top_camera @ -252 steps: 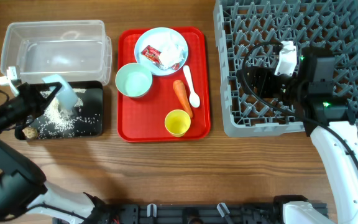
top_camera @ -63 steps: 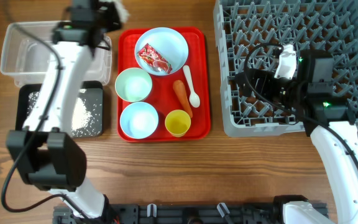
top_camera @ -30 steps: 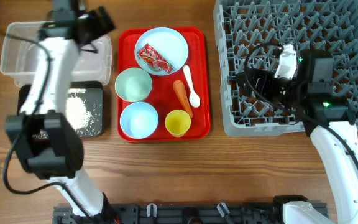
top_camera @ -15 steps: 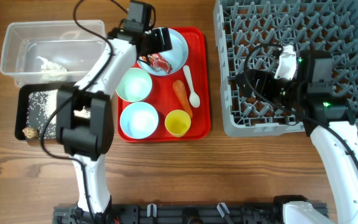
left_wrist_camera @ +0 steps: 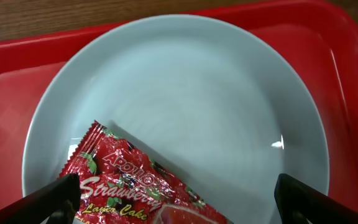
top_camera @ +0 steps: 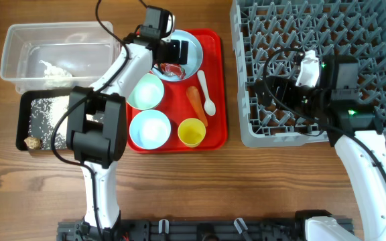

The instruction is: Sort waste into correct bins and load items into the dishwasher rack

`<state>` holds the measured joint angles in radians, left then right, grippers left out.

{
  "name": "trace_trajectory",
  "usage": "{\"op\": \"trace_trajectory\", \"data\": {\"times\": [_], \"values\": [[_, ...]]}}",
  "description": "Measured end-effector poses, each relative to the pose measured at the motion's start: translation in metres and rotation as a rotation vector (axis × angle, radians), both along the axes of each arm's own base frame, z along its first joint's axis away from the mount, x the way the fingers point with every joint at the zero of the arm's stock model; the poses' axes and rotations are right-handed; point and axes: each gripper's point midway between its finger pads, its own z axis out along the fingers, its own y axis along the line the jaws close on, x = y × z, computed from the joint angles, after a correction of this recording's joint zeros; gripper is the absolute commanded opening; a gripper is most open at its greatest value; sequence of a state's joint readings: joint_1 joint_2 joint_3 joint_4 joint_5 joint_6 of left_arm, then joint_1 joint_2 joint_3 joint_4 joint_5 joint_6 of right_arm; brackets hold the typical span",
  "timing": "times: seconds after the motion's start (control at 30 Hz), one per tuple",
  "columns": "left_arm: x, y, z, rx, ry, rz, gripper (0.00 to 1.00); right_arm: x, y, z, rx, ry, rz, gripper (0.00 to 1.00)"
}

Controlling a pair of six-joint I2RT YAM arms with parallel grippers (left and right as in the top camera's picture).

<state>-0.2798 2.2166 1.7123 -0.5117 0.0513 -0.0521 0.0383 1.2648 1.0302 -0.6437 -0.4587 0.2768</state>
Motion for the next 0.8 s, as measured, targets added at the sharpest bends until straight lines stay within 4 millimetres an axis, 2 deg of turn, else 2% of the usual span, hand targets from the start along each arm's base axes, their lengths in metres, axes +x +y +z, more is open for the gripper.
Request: {"op": "trace_trajectory", "data": {"times": [0.1, 0.27, 0.47, 0.53, 0.57, 0.67, 0.7, 0.8], "values": [[-0.002, -0.001, -0.007, 0.032, 0.005, -0.05, 0.95, 0.0, 0.0, 0.0, 0.0, 0.0, 0.0, 1.0], [-0.011, 0.002, -0.036, 0.083, 0.064, -0.11, 0.94, 0.0, -0.001, 0.0, -0.006, 0.0, -0.005, 1.0], [-0.014, 0.001, -0.037, 0.101, 0.068, -0.161, 0.9, 0.001, -0.002, -0.001, -0.009, 0.0, -0.008, 1.0], [-0.015, 0.001, -0.038, 0.107, 0.067, -0.181, 0.79, 0.001, -0.002, -0.001, -0.009, 0.0, -0.008, 0.99], [-0.015, 0.0, -0.038, 0.109, 0.067, -0.184, 0.69, 0.001, -0.002, -0.001, -0.009, 0.0, -0.008, 0.99], [-0.015, -0.001, -0.038, 0.108, 0.067, -0.195, 0.24, 0.001, -0.002, -0.001, -0.009, 0.0, -0.008, 0.99], [-0.016, -0.001, -0.038, 0.108, 0.066, -0.2, 0.17, 0.001, -0.002, -0.001, -0.009, 0.0, -0.008, 0.99], [-0.016, -0.003, -0.038, 0.105, 0.066, -0.212, 0.04, 0.001, -0.002, -0.001, -0.009, 0.0, -0.008, 0.99]]}}
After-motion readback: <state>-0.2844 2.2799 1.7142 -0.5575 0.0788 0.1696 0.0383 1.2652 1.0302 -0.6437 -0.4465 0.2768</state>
